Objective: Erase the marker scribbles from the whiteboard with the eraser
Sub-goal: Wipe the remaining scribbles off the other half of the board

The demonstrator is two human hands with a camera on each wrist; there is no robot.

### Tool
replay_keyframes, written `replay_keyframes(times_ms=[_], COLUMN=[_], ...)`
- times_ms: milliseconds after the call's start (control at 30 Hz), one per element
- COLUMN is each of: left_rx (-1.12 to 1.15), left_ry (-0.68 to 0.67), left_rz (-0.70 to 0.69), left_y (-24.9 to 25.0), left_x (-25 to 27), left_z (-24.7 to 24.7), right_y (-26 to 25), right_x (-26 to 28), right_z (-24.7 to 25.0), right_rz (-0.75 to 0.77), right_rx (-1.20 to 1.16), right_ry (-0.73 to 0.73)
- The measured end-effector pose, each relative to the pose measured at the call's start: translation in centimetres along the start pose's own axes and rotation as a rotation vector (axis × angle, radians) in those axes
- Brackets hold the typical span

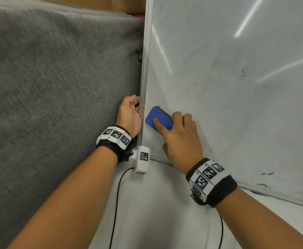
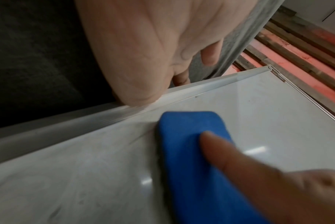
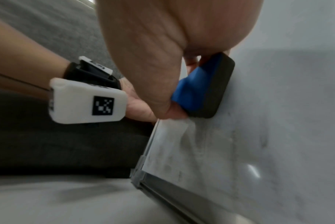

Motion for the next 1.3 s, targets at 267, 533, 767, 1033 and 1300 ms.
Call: replay_keyframes(times_ms=[267, 533, 767, 1033, 1300], left_rx=[0.009, -0.018, -0.016, -0.040, -0.072], left_ry=[-0.003, -0.025, -0.016, 0.016, 0.074], left_rz=[0.003, 0.000, 0.007, 0.003, 0.001], left_y=[0.1, 0.1, 0.1, 0.3, 0.5], left_x=[0.0, -0.2, 0.1, 0.2, 0.4], left_z=[0.0, 0.3, 0.0, -0.1, -0.7], right_y=[-0.1, 0.2, 2.1, 4.7, 7.9], right_x=[-2.0, -0.6, -1.2, 1.7, 2.1], right_z=[1.5, 0.3, 1.3, 0.6, 3.1], right_rz=[0.071, 0.294, 0.184, 0.219, 0.036], right_rx=[0.036, 0.096, 0.038, 0.000, -0.079], right_ry=[-0.023, -0.127, -0.026, -0.078, 0.062])
Point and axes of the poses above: each hand's wrist, its own x-axis away from the middle knuckle, its own z-axis out of the back of the hand, y = z × x, the point moved 3 cm from there along -x, towards the middle knuckle, and after that the axes turned 9 degrees about -z, right-handed, at the moved point
